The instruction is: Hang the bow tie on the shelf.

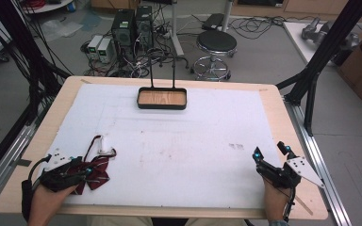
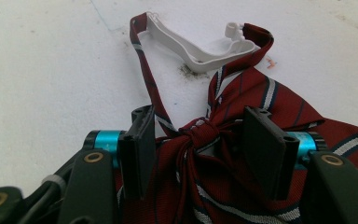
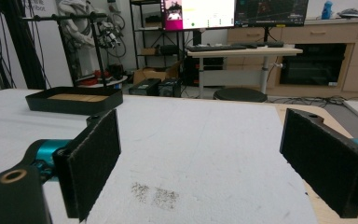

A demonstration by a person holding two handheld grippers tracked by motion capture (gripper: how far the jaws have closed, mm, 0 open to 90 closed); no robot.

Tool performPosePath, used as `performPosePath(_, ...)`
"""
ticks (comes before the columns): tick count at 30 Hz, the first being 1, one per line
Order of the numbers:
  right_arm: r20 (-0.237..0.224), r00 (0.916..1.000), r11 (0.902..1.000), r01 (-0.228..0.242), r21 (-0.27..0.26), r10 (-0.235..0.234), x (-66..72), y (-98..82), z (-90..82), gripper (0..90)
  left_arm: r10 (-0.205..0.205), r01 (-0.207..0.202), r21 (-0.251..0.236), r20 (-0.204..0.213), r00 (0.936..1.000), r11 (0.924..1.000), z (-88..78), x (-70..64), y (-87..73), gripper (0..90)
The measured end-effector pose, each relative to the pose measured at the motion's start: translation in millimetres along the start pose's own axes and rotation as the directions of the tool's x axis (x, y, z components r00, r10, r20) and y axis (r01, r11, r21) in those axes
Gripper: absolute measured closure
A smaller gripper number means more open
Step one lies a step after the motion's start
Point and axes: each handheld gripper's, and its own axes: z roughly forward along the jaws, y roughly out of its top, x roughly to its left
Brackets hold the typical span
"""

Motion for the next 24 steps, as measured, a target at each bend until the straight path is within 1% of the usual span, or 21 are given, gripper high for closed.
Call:
performPosePath(3, 0.0, 1.0, 1.0, 0.0, 0.001, 0.0, 0.0, 0.0, 0.0, 11.2, 0.001, -0.001, 0.018, -0.004, 1.0, 0.9998, 0.9, 0.0, -0.4, 47.5)
performPosePath(5, 0.0, 1.0, 1.0, 0.0, 0.002, 0.0, 0.0, -0.1, 0.1, 11.2, 0.008, -0.008, 0.025, -0.002, 1.0, 0.9997, 1.0, -0.3, -0.3, 49.5)
performPosePath(8, 0.0, 1.0, 1.0, 0.002, 0.002, -0.002, -0.1, -0.1, 0.2, 11.2, 0.011, -0.011, 0.02, 0.016, 0.9998, 0.9997, 0.4, -0.8, -1.1, 57.1)
performPosePath(11, 0.001, 1.0, 1.0, 0.0, 0.005, 0.0, 0.4, -0.1, 0.1, 11.2, 0.025, -0.025, 0.018, 0.021, 0.9995, 0.9995, -0.5, -1.9, -1.5, 64.7)
performPosePath(12, 0.002, 1.0, 1.0, 0.0, 0.006, 0.0, 0.4, -0.1, 0.1, 11.2, 0.049, -0.049, 0.019, 0.017, 0.9987, 0.9986, -0.9, -3.9, -0.9, 68.0)
performPosePath(13, 0.002, 1.0, 1.0, 0.0, 0.006, 0.0, 0.4, -0.1, 0.1, 11.2, 0.049, -0.049, 0.019, 0.017, 0.9987, 0.9986, -0.9, -3.9, -0.9, 69.1)
performPosePath(15, 0.001, 1.0, 1.0, 0.001, 0.005, -0.001, 0.2, -0.1, 0.1, 11.2, 0.096, -0.096, 0.029, 0.001, 0.9954, 0.995, -1.4, -7.5, 1.3, 70.9)
performPosePath(16, 0.001, 1.0, 1.0, 0.001, 0.005, -0.001, 0.2, -0.1, 0.1, 11.2, 0.118, -0.118, 0.032, -0.012, 0.9929, 0.9925, -1.8, -9.9, 2.4, 70.9)
performPosePath(17, 0.002, 1.0, 1.0, 0.0, 0.006, 0.0, 0.4, -0.1, 0.2, 11.2, 0.165, -0.165, 0.016, -0.018, 0.9861, 0.9861, -4.5, -13.9, 5.7, 71.6)
performPosePath(18, 0.001, 1.0, 1.0, 0.0, 0.007, 0.0, 0.4, 0.0, 0.1, 11.2, 0.165, -0.165, 0.016, -0.018, 0.9861, 0.9861, -4.5, -13.9, 5.7, 71.9)
performPosePath(19, 0.001, 1.0, 1.0, 0.001, 0.006, -0.001, 0.4, 0.0, 0.2, 11.2, 0.208, -0.208, -0.015, -0.025, 0.9779, 0.978, -8.8, -18.1, 10.9, 71.9)
performPosePath(20, 0.001, 1.0, 1.0, 0.001, 0.006, -0.001, 0.4, 0.0, 0.2, 11.2, 0.234, -0.234, -0.033, -0.023, 0.972, 0.9716, -11.2, -20.3, 14.0, 71.9)
performPosePath(21, 0.001, 1.0, 1.0, 0.001, 0.006, -0.001, 0.4, 0.0, 0.2, 11.2, 0.234, -0.234, -0.033, -0.023, 0.972, 0.9716, -11.2, -20.3, 14.0, 71.9)
performPosePath(23, 0.002, 1.0, 1.0, 0.001, 0.006, -0.001, 0.4, -0.1, 0.4, 11.2, 0.284, -0.285, -0.057, -0.019, 0.9586, 0.957, -15.8, -25.2, 20.8, 71.9)
performPosePath(24, 0.002, 1.0, 1.0, 0.001, 0.005, -0.001, 0.3, -0.1, 0.4, 11.2, 0.318, -0.318, -0.063, -0.016, 0.9481, 0.946, -18.4, -27.6, 24.5, 71.9)
